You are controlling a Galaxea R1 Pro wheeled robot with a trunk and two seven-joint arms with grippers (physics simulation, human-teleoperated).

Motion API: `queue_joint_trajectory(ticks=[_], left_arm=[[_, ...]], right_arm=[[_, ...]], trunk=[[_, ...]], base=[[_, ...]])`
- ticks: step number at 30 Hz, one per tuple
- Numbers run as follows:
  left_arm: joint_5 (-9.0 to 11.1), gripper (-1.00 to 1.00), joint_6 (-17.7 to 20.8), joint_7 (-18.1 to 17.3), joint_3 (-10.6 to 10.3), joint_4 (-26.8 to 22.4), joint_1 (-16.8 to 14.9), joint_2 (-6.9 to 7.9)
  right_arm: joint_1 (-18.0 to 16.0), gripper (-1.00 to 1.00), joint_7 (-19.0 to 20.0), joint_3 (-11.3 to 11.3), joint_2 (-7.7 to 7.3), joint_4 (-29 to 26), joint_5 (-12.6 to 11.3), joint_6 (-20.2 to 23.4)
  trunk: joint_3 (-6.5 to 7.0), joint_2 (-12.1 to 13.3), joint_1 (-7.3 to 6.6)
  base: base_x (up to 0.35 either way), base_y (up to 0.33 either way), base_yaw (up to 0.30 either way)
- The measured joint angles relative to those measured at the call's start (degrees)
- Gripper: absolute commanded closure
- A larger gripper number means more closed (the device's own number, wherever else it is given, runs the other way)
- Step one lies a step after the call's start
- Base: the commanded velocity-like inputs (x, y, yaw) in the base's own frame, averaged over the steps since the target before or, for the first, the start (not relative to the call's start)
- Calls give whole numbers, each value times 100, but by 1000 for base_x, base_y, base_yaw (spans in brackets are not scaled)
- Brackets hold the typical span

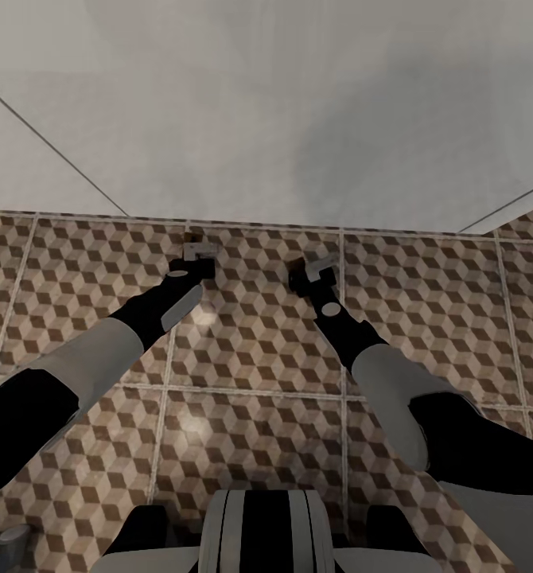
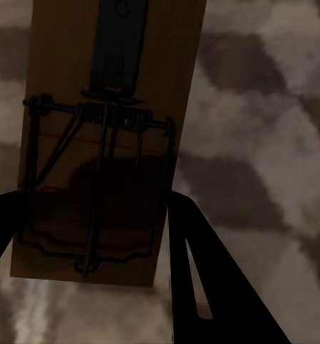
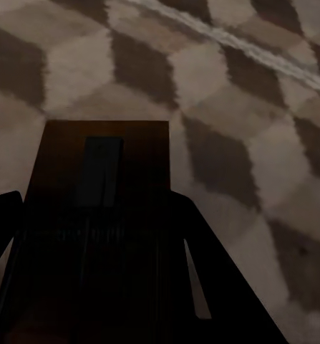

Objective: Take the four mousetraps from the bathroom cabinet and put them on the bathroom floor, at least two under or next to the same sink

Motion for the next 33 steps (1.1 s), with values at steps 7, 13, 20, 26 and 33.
queue_joint_trajectory(ticks=[7, 13, 20, 26, 33], left_arm=[[1, 100, 16, -4, -3, -26, 2, 6], [0, 100, 17, -8, -4, -56, 5, 8], [0, 100, 18, -8, -4, -73, 2, 16], [0, 100, 18, -8, -4, -75, 1, 36], [0, 100, 18, -8, -4, -75, 4, 43]], right_arm=[[0, 100, 4, -20, 0, 3, -12, 233], [0, 100, 10, -31, 0, 3, -29, 258], [0, 100, 36, -33, 0, 3, -33, 259], [0, 100, 114, -29, 0, 3, -35, 259], [0, 100, 124, -25, 0, 3, -35, 259]], trunk=[[0, 0, 0], [0, 0, 0], [0, 0, 0], [0, 0, 0], [0, 0, 0]], base=[[0, 0, 0], [0, 0, 0], [0, 0, 0], [0, 0, 0], [0, 0, 0]])
